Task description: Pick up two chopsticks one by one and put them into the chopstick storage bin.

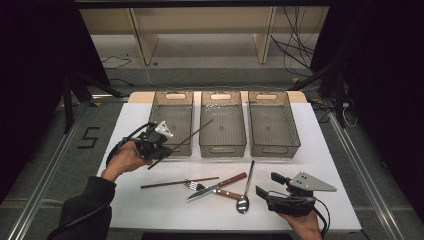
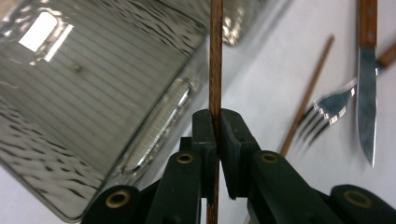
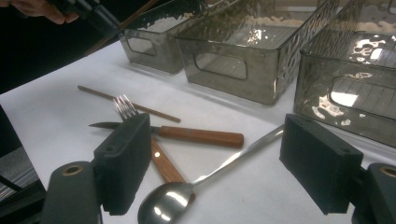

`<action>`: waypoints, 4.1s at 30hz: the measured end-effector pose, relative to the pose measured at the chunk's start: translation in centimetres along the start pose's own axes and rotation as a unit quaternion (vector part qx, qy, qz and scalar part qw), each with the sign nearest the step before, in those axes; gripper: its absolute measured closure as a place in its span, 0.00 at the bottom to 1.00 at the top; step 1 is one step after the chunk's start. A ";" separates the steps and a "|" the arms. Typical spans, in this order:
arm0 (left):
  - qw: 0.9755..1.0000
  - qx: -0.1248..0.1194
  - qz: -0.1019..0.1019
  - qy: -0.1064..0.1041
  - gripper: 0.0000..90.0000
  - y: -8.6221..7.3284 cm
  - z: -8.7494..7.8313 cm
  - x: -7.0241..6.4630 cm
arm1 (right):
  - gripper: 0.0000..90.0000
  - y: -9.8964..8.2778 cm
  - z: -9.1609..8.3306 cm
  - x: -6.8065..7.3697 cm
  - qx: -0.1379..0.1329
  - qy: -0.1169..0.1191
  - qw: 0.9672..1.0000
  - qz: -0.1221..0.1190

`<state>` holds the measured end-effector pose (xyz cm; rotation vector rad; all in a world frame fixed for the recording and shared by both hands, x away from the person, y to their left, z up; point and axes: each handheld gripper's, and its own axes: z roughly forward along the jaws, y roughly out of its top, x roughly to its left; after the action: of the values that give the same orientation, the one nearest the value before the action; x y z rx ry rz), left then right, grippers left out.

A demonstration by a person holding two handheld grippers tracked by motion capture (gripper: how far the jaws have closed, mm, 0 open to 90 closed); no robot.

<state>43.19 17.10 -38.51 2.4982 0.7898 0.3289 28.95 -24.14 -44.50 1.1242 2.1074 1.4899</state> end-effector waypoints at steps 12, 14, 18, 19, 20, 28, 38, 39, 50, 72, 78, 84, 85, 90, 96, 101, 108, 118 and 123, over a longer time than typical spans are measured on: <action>0.991 -0.075 -0.110 0.032 0.94 1.0 -1.9 3.8 | 0.28 0.0 0.0 0.0 -0.003 0.001 1.000 0.000; 0.989 -0.077 -0.118 0.037 0.94 1.2 -2.1 4.3 | 0.28 0.0 0.0 0.0 -0.003 0.001 1.000 0.001; 0.987 -0.082 -0.130 0.041 0.94 1.4 -2.1 4.9 | 0.28 0.0 0.0 0.0 -0.003 0.001 1.000 0.001; 0.987 -0.081 -0.130 0.043 0.94 1.5 -2.1 5.0 | 0.28 0.0 0.0 0.0 -0.003 0.001 1.000 0.001; 0.987 -0.082 -0.132 0.044 0.94 1.5 -2.1 5.1 | 0.28 0.0 0.0 0.0 -0.003 0.001 1.000 0.001; 0.984 -0.088 -0.146 0.059 0.94 2.0 -1.3 6.1 | 0.28 0.0 0.0 0.0 -0.003 0.002 1.000 0.001; 0.980 -0.088 -0.157 0.090 0.94 2.6 -0.3 7.6 | 0.28 0.0 0.0 0.0 -0.004 0.003 1.000 0.002; 0.979 -0.088 -0.160 0.092 0.94 2.6 0.0 7.7 | 0.28 0.0 0.0 0.0 -0.004 0.004 1.000 0.001; 0.977 -0.078 -0.169 0.102 0.93 1.6 1.6 8.2 | 0.28 0.0 -0.1 0.0 -0.004 0.006 1.000 -0.001; 0.975 -0.045 -0.200 0.086 0.86 0.2 3.7 8.3 | 0.28 0.0 -0.1 0.1 -0.003 0.007 1.000 -0.001; 0.970 -0.070 -0.219 0.085 0.63 0.5 2.5 8.1 | 0.28 0.0 0.0 0.1 -0.003 0.007 1.000 -0.001; 0.972 -0.080 -0.211 0.073 0.44 0.3 1.2 6.9 | 0.28 0.0 -0.1 0.1 -0.003 0.006 1.000 0.000; 0.972 -0.084 -0.209 0.071 0.42 0.3 1.0 6.6 | 0.28 0.0 0.0 0.1 -0.003 0.006 1.000 0.000; 0.977 -0.088 -0.188 0.055 0.33 0.1 0.1 5.2 | 0.28 0.0 -0.1 0.1 -0.005 0.006 1.000 0.000; 0.981 -0.094 -0.166 0.043 0.27 -0.6 -0.6 3.5 | 0.28 0.0 -0.1 0.0 -0.006 0.005 1.000 -0.001; 0.984 -0.090 -0.149 0.027 0.23 -1.4 -0.8 2.0 | 0.28 0.0 -0.1 0.1 -0.007 0.006 1.000 -0.001; 0.990 -0.073 -0.116 0.023 0.22 -1.7 -0.9 0.6 | 0.28 0.1 -0.1 0.2 -0.006 0.006 1.000 -0.002; 0.998 -0.005 -0.063 0.017 0.22 -2.2 0.7 -1.5 | 0.28 0.1 -0.2 0.1 -0.008 0.006 1.000 -0.002; 0.999 0.022 -0.047 0.008 0.22 -2.4 1.3 -2.2 | 0.28 0.1 -0.2 0.1 -0.009 0.005 1.000 -0.003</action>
<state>40.72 16.99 -41.03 2.4922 0.9269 0.3027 28.75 -24.16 -44.33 1.1044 2.0992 1.5113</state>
